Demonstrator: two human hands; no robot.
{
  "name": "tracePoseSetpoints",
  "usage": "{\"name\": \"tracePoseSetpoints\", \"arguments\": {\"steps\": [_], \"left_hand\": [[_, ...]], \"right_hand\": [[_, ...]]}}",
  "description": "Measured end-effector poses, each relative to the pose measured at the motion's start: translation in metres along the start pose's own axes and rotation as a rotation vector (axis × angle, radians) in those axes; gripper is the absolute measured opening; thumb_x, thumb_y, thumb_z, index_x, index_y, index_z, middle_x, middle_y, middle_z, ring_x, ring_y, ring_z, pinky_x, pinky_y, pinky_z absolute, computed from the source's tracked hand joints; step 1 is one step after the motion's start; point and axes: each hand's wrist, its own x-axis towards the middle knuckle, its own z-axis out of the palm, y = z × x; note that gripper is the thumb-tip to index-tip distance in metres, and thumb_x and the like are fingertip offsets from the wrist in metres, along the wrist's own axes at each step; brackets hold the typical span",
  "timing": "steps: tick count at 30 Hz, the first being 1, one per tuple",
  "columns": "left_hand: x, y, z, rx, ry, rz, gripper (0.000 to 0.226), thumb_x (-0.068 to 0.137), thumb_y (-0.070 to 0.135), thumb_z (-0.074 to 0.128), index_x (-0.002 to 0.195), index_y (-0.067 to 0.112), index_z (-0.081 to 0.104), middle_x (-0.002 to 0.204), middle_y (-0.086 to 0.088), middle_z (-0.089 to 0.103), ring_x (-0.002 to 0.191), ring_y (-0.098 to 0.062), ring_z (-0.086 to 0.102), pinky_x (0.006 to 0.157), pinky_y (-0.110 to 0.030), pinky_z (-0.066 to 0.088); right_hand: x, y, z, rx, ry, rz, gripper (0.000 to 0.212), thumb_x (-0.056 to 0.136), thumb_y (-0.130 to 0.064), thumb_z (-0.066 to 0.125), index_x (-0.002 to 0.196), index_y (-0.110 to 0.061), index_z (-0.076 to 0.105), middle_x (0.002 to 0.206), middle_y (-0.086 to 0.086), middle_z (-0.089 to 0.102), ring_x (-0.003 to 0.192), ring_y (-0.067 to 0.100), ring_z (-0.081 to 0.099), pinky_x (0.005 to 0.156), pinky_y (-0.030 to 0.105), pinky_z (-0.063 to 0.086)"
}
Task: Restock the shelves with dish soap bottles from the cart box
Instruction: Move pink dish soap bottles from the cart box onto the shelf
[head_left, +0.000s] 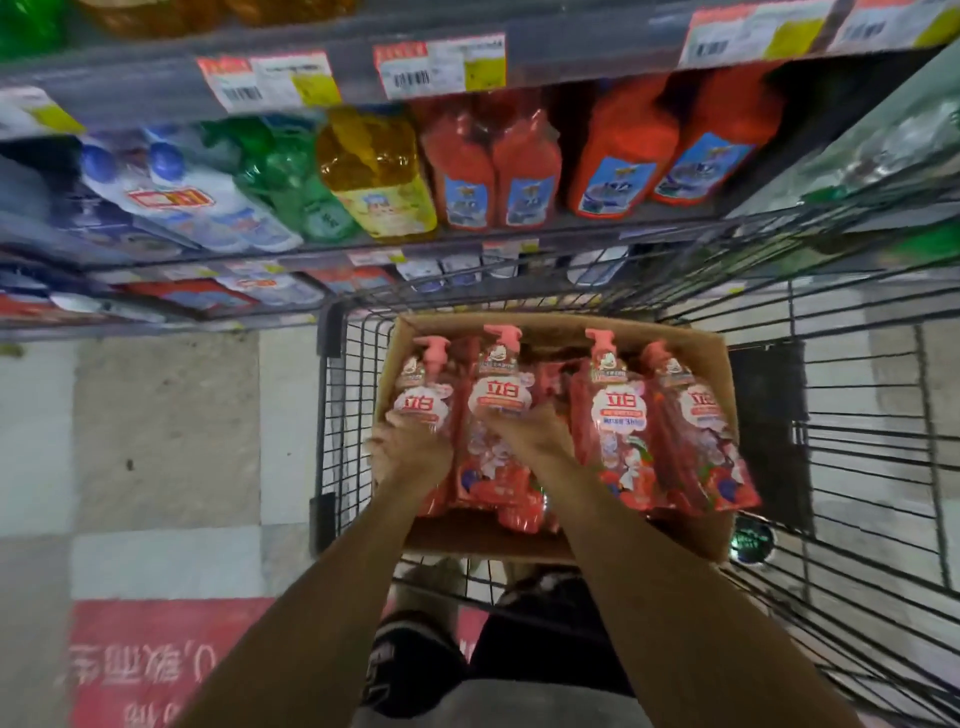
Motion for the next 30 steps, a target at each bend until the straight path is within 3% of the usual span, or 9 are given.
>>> {"name": "tracePoseSetpoints", "arguments": {"steps": [3,8,11,13,15,18,23,27,30], "left_hand": [[-0.004,-0.003,0.004,-0.017,-0.014,-0.028,0.093,0.093,0.061,0.046,0.154,0.002,0.008,0.157,-0.02,0.015,0.143,-0.041,0.018,0.113,-0.051,0.03],[-0.009,-0.001,0.003,0.001,-0.043,-0.057,0.094,0.091,0.067,0.046,0.154,0.008,0.011,0.159,-0.02,0.012,0.145,-0.04,0.016,0.113,-0.052,0.029],[-0.016,-0.001,0.006,-0.051,-0.045,-0.062,0.098,0.086,0.069,0.052,0.153,0.01,0.011,0.156,-0.02,0.015,0.144,-0.04,0.018,0.113,-0.052,0.029],[-0.022,0.002,0.014,-0.04,-0.049,-0.053,0.112,0.08,0.077,0.052,0.154,0.008,0.006,0.156,-0.023,0.013,0.144,-0.042,0.017,0.113,-0.052,0.027],[-0.023,0.007,0.02,-0.014,-0.04,-0.054,0.116,0.078,0.08,0.052,0.153,0.005,0.004,0.155,-0.027,0.015,0.142,-0.046,0.019,0.114,-0.053,0.026],[-0.019,0.009,0.018,0.001,0.029,-0.052,0.105,0.082,0.073,0.055,0.149,0.004,0.013,0.147,-0.028,0.029,0.136,-0.044,0.031,0.11,-0.049,0.031],[-0.013,0.001,0.018,-0.013,0.072,-0.043,0.125,0.066,0.081,0.065,0.15,0.004,0.013,0.149,-0.025,0.028,0.138,-0.04,0.029,0.11,-0.047,0.031],[-0.014,0.005,0.022,0.003,0.051,-0.042,0.12,0.069,0.076,0.067,0.15,0.004,0.016,0.149,-0.024,0.024,0.139,-0.041,0.025,0.111,-0.049,0.03],[-0.021,0.008,0.026,-0.137,-0.025,-0.044,0.115,0.069,0.064,0.077,0.149,0.014,0.012,0.145,-0.023,0.025,0.136,-0.041,0.031,0.109,-0.053,0.036]], "right_hand": [[-0.015,-0.005,-0.007,-0.087,-0.035,-0.013,0.132,0.048,-0.094,0.062,0.15,-0.016,0.035,0.144,0.008,0.054,0.135,0.036,0.047,0.11,0.045,0.041],[0.002,0.025,-0.002,-0.074,-0.076,0.02,0.144,0.015,-0.102,0.059,0.134,-0.022,0.054,0.131,0.002,0.062,0.121,0.03,0.058,0.1,0.045,0.051],[-0.022,0.03,-0.013,0.019,-0.132,0.045,0.147,0.038,-0.085,0.08,0.15,-0.005,0.028,0.134,0.009,0.059,0.119,0.029,0.059,0.09,0.033,0.053],[-0.031,0.038,-0.019,0.058,-0.115,0.077,0.15,0.045,-0.071,0.088,0.153,-0.002,0.009,0.136,0.011,0.056,0.122,0.03,0.058,0.096,0.037,0.053],[-0.031,0.051,-0.024,0.048,-0.096,0.065,0.15,0.048,-0.065,0.091,0.153,-0.001,0.003,0.138,0.011,0.054,0.122,0.029,0.058,0.098,0.035,0.051],[-0.033,0.062,-0.029,0.035,-0.096,0.032,0.143,0.061,-0.052,0.09,0.153,0.003,-0.005,0.133,0.012,0.057,0.109,0.023,0.061,0.082,0.026,0.053],[-0.025,0.072,-0.026,0.08,-0.063,-0.073,0.157,0.024,-0.076,0.086,0.149,-0.013,0.016,0.131,0.005,0.06,0.119,0.027,0.061,0.096,0.045,0.056],[-0.025,0.075,-0.029,0.098,-0.062,-0.089,0.133,0.036,-0.069,0.089,0.14,-0.018,0.021,0.127,0.001,0.059,0.117,0.026,0.06,0.097,0.046,0.055],[-0.011,0.086,-0.028,0.096,-0.061,-0.099,0.137,0.03,-0.082,0.083,0.14,-0.023,0.026,0.125,-0.003,0.061,0.116,0.025,0.062,0.095,0.048,0.055]]}}
